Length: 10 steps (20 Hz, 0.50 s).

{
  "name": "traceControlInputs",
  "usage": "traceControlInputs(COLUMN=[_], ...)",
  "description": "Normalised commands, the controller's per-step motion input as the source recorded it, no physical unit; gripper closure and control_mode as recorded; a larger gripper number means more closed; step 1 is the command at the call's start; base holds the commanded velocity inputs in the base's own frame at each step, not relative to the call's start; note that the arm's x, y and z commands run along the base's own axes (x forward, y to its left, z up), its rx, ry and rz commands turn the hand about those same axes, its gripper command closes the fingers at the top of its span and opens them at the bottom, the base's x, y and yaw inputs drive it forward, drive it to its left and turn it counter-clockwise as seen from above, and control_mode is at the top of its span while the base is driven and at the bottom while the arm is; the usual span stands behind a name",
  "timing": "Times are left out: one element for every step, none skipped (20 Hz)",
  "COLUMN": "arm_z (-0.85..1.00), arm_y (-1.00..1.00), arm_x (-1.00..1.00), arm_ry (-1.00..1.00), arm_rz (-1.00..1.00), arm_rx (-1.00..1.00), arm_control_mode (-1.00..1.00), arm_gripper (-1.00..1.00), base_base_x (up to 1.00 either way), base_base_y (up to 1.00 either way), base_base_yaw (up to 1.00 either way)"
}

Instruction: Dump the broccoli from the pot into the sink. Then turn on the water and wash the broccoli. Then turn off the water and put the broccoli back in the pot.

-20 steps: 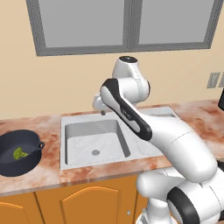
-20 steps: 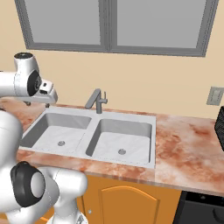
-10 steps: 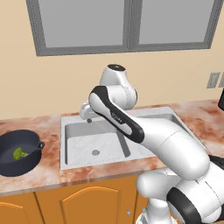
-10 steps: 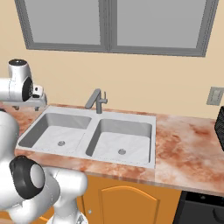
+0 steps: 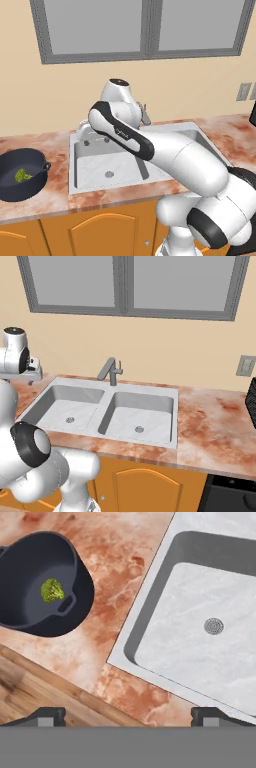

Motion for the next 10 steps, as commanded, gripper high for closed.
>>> traceControlInputs(arm_z=[-0.03, -0.01, -0.01, -0.01, -0.04, -0.04, -0.03, -0.06, -0.05, -0.05], arm_y=[0.54, 0.53, 0.55, 0.56, 0.56, 0.55, 0.56, 0.57, 0.57, 0.56], arm_x=[0.0, 0.0, 0.0, 0.0, 0.0, 0.0, 0.0, 0.0, 0.0, 0.0], arm_ry=[0.05, 0.05, 0.05, 0.05, 0.04, 0.04, 0.04, 0.05, 0.03, 0.03], arm_rz=[0.0, 0.0, 0.0, 0.0, 0.0, 0.0, 0.0, 0.0, 0.0, 0.0], arm_rx=[0.0, 0.0, 0.0, 0.0, 0.0, 0.0, 0.0, 0.0, 0.0, -0.01], arm_control_mode=[-1.0, -1.0, -1.0, -1.0, -1.0, -1.0, -1.0, -1.0, -1.0, -1.0], arm_gripper=[-1.0, -1.0, -1.0, -1.0, -1.0, -1.0, -1.0, -1.0, -1.0, -1.0], base_base_x=[0.0, 0.0, 0.0, 0.0, 0.0, 0.0, 0.0, 0.0, 0.0, 0.0], base_base_y=[0.0, 0.0, 0.0, 0.0, 0.0, 0.0, 0.0, 0.0, 0.0, 0.0], base_base_yaw=[0.0, 0.0, 0.0, 0.0, 0.0, 0.0, 0.0, 0.0, 0.0, 0.0])
